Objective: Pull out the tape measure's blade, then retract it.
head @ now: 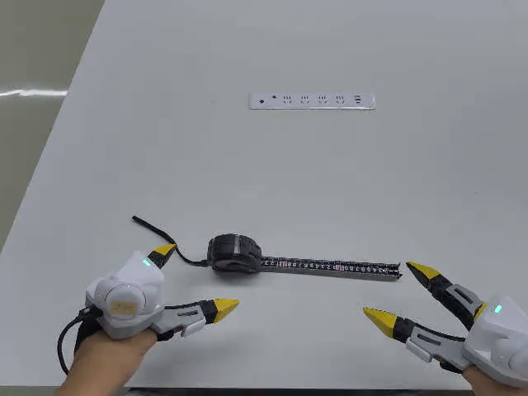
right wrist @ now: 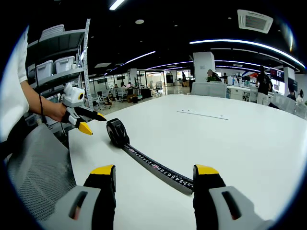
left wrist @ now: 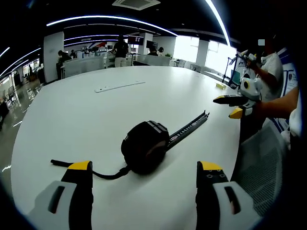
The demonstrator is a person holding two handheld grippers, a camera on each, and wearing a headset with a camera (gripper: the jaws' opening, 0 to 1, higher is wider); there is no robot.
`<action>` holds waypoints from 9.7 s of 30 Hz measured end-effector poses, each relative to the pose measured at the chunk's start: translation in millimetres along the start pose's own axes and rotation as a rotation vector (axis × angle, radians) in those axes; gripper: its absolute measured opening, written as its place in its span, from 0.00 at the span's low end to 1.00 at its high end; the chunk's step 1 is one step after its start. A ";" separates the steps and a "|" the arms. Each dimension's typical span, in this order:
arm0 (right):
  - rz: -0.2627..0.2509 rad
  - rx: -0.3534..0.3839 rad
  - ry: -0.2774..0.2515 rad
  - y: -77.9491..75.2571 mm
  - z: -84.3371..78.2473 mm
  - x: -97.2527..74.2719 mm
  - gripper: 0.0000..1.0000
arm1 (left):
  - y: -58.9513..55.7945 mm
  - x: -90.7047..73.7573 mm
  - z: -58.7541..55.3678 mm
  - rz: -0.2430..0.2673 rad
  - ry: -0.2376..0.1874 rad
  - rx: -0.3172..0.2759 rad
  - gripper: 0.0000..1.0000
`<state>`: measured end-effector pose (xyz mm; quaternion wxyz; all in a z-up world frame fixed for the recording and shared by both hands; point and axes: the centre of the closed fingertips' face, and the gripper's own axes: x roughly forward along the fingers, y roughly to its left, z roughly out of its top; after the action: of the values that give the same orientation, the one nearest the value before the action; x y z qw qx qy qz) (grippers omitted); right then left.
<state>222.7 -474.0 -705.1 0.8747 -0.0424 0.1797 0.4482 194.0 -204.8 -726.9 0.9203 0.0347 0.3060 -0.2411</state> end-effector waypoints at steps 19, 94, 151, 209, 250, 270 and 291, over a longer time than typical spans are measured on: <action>-0.004 -0.001 -0.010 -9.4 3.5 7.5 0.66 | -10.5 21.5 8.1 0.032 0.040 -0.058 0.98; 0.090 -0.005 0.084 -45.0 -34.8 17.3 0.55 | -5.8 74.2 -3.0 0.238 0.063 -0.391 0.94; 0.198 -0.018 0.103 -56.9 -51.0 37.2 0.34 | 6.8 83.8 -6.4 0.387 0.064 -0.473 0.78; 0.410 -0.013 0.116 -53.1 -55.6 33.6 0.16 | 9.7 83.8 -8.4 0.421 0.074 -0.467 0.75; 0.450 -0.073 0.110 -39.5 -51.4 49.4 0.13 | 9.2 83.7 -8.9 0.413 0.081 -0.467 0.73; 0.478 -0.095 0.111 -23.3 -46.0 69.4 0.13 | 9.1 83.4 -9.1 0.415 0.078 -0.473 0.73; 0.492 -0.116 0.104 -12.2 -43.4 82.1 0.12 | 9.0 83.0 -9.2 0.417 0.077 -0.479 0.73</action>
<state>264.3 -428.3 -775.5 0.7248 -0.0704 0.2035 0.6544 251.1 -230.0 -783.2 0.9197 -0.1118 0.3748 0.0332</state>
